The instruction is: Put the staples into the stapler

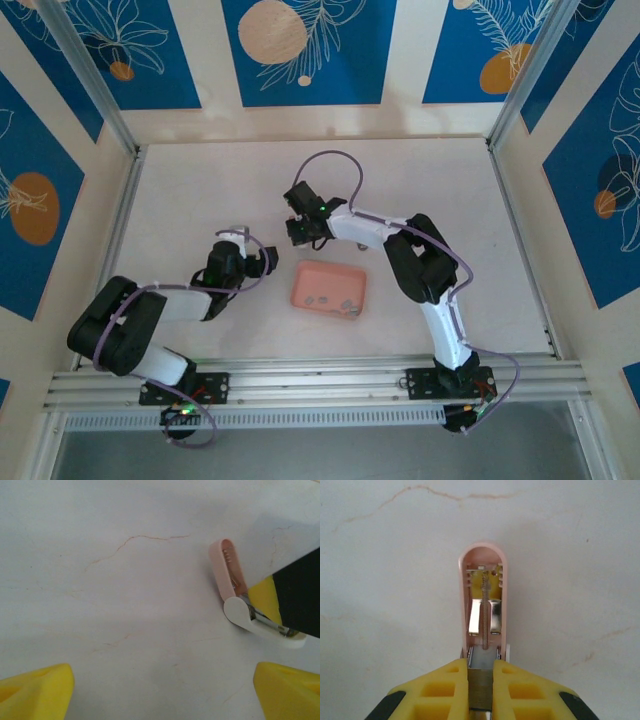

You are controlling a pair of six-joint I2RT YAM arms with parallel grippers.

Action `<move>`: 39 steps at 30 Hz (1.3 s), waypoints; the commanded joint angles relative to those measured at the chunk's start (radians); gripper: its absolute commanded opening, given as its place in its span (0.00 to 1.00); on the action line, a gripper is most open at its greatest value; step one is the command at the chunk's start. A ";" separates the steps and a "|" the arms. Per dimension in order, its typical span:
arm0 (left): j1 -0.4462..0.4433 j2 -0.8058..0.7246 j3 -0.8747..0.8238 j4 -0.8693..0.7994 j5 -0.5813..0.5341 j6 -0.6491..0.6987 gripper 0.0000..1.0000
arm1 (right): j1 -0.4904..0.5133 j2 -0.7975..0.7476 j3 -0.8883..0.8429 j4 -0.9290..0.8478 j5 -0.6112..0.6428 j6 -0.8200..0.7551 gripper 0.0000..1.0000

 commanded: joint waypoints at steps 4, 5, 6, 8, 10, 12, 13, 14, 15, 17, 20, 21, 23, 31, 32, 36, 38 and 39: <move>0.018 -0.018 -0.001 -0.003 -0.005 0.016 0.92 | -0.007 0.047 0.044 -0.006 -0.022 -0.030 0.15; 0.018 -0.021 -0.002 -0.005 -0.005 0.016 0.92 | -0.004 0.041 0.039 -0.010 -0.022 -0.032 0.15; 0.017 -0.022 -0.001 -0.006 -0.005 0.015 0.92 | 0.000 0.032 0.028 -0.013 -0.021 -0.031 0.15; 0.018 -0.027 -0.002 -0.009 -0.005 0.017 0.92 | 0.008 0.008 -0.003 -0.020 -0.014 -0.028 0.15; 0.018 -0.030 -0.002 -0.011 -0.004 0.016 0.92 | 0.015 -0.019 -0.037 -0.021 -0.006 -0.020 0.15; 0.018 -0.029 -0.003 -0.010 0.001 0.017 0.92 | 0.022 -0.047 -0.069 -0.017 0.000 -0.013 0.15; 0.018 -0.029 -0.003 -0.008 0.006 0.016 0.92 | 0.023 -0.059 -0.077 -0.014 0.003 -0.012 0.15; 0.019 -0.027 -0.002 -0.005 0.014 0.015 0.92 | 0.023 -0.069 -0.080 -0.014 0.006 -0.013 0.15; 0.018 -0.026 0.001 -0.003 0.021 0.011 0.92 | 0.025 -0.075 -0.080 -0.015 0.006 -0.015 0.15; 0.023 -0.016 0.015 0.000 0.055 -0.002 0.92 | 0.026 -0.095 -0.082 -0.017 0.010 -0.019 0.15; 0.044 0.012 0.056 0.002 0.148 -0.026 0.92 | 0.026 -0.137 -0.102 -0.009 0.018 -0.021 0.15; 0.053 0.029 0.073 0.005 0.184 -0.032 0.91 | 0.026 -0.154 -0.113 -0.006 0.021 -0.020 0.15; 0.074 0.070 0.111 0.018 0.264 -0.048 0.89 | 0.022 -0.196 -0.143 -0.003 0.028 -0.015 0.15; 0.103 0.203 0.313 -0.048 0.492 0.026 0.82 | -0.020 -0.364 -0.298 0.000 0.048 0.015 0.16; 0.102 0.217 0.342 -0.098 0.506 0.064 0.82 | -0.025 -0.378 -0.314 0.000 0.050 0.014 0.16; 0.102 0.254 0.425 -0.216 0.518 0.187 0.82 | -0.037 -0.412 -0.349 -0.003 0.049 0.006 0.16; 0.103 0.281 0.467 -0.269 0.536 0.225 0.82 | -0.040 -0.425 -0.362 -0.001 0.052 0.002 0.16; 0.102 0.291 0.488 -0.288 0.543 0.234 0.81 | -0.043 -0.429 -0.368 0.001 0.051 0.001 0.16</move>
